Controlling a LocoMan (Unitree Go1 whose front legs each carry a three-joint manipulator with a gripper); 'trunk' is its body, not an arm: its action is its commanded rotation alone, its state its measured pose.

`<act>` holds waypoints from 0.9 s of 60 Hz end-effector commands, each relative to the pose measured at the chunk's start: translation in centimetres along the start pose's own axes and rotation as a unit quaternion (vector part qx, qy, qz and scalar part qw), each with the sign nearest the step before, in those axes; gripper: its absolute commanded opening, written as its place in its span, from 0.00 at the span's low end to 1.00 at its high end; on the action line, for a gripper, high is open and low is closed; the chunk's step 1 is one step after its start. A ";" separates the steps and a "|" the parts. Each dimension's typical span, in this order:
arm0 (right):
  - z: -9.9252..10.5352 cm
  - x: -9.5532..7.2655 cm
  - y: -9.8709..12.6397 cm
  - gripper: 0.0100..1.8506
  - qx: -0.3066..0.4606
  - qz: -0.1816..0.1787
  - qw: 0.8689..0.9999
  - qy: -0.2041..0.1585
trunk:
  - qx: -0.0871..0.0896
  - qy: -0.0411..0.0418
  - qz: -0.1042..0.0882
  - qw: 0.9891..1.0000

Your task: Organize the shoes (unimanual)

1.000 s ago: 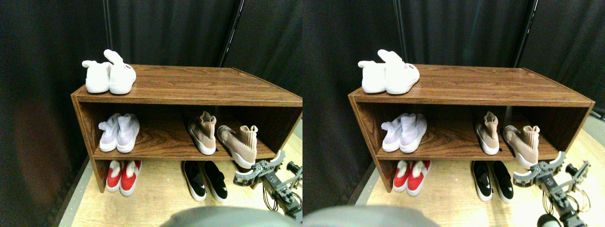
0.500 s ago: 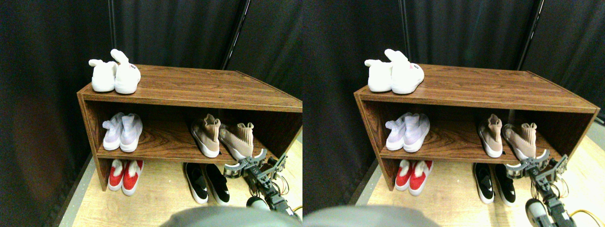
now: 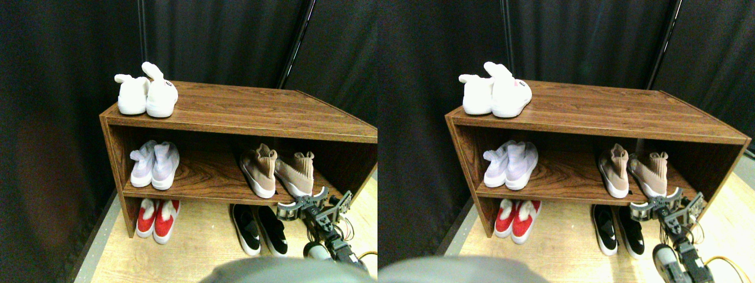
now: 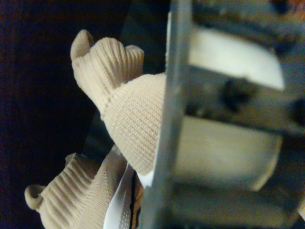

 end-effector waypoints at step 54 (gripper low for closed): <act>6.6 -8.6 5.4 0.03 -0.048 0.103 0.984 -0.135 | 0.003 0.007 -0.014 1.000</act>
